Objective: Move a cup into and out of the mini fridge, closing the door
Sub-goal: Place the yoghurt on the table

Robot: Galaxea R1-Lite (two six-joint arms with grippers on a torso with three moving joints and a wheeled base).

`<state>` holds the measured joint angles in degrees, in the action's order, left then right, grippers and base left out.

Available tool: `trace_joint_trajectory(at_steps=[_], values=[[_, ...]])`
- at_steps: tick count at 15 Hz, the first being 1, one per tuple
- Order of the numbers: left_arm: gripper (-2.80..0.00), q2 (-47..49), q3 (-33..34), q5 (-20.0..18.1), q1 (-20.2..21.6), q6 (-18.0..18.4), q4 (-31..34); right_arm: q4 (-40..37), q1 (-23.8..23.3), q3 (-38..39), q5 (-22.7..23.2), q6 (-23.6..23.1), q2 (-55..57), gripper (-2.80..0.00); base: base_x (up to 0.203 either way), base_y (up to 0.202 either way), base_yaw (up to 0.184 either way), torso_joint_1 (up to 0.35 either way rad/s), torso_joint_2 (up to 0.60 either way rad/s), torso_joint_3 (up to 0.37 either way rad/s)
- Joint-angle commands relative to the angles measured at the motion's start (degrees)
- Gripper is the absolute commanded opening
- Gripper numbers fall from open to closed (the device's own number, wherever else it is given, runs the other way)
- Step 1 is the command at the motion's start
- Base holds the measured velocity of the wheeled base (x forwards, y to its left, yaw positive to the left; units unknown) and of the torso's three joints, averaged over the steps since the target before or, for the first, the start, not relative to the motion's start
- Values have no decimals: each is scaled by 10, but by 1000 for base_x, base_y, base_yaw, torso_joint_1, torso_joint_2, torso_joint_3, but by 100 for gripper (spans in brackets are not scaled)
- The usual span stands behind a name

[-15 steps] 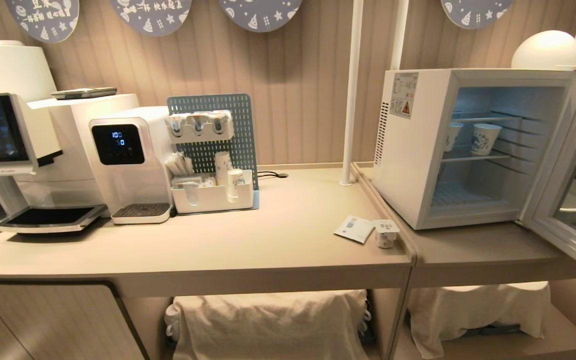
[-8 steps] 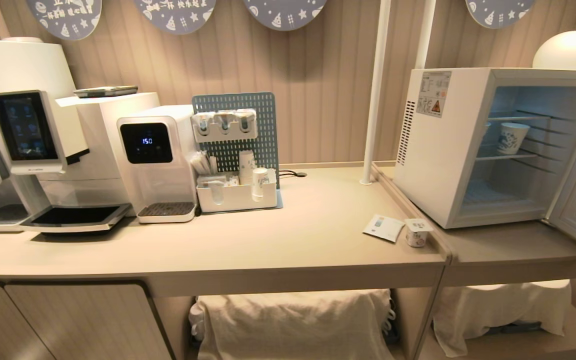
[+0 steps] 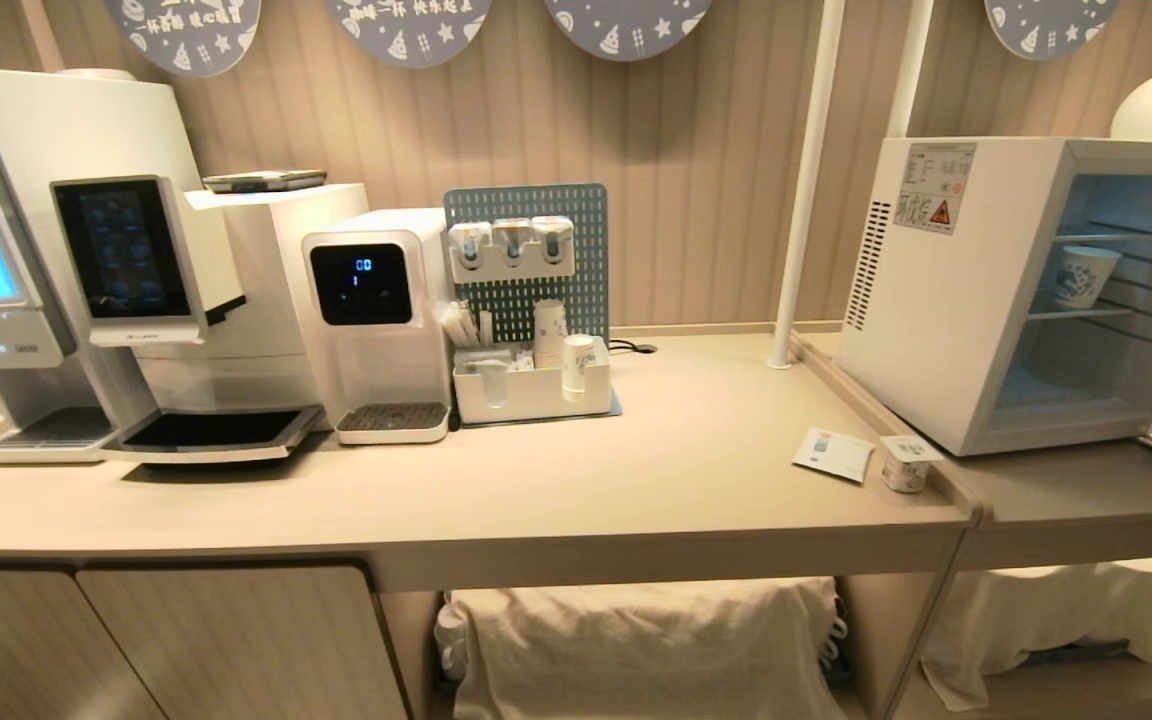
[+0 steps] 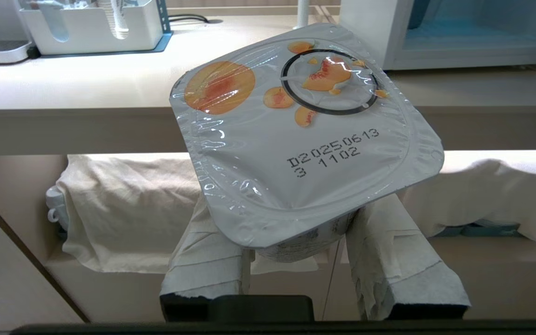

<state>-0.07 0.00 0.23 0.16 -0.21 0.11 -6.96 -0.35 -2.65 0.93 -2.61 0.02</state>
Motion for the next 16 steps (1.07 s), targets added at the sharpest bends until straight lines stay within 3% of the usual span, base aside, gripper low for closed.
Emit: trace_joint_trajectory(at_steps=[1,7,13,16], values=[[-280,1,1,0,1,-1,0,-4,0,-2,0,-2,-1,-280,0,177,-5,7,6,-2],[-280,1,1,0,1,0,0,-4,0,-2,0,-2,-1,-280,0,34,1,2,1,1],[-280,1,1,0,0,-1,0,-4,-1,-3,0,-2,-1,-280,165,0,-2,6,1,2],[-280,1,1,0,0,-1,0,-28,-1,-16,-5,0,5,-280,33,0,2,3,5,1]])
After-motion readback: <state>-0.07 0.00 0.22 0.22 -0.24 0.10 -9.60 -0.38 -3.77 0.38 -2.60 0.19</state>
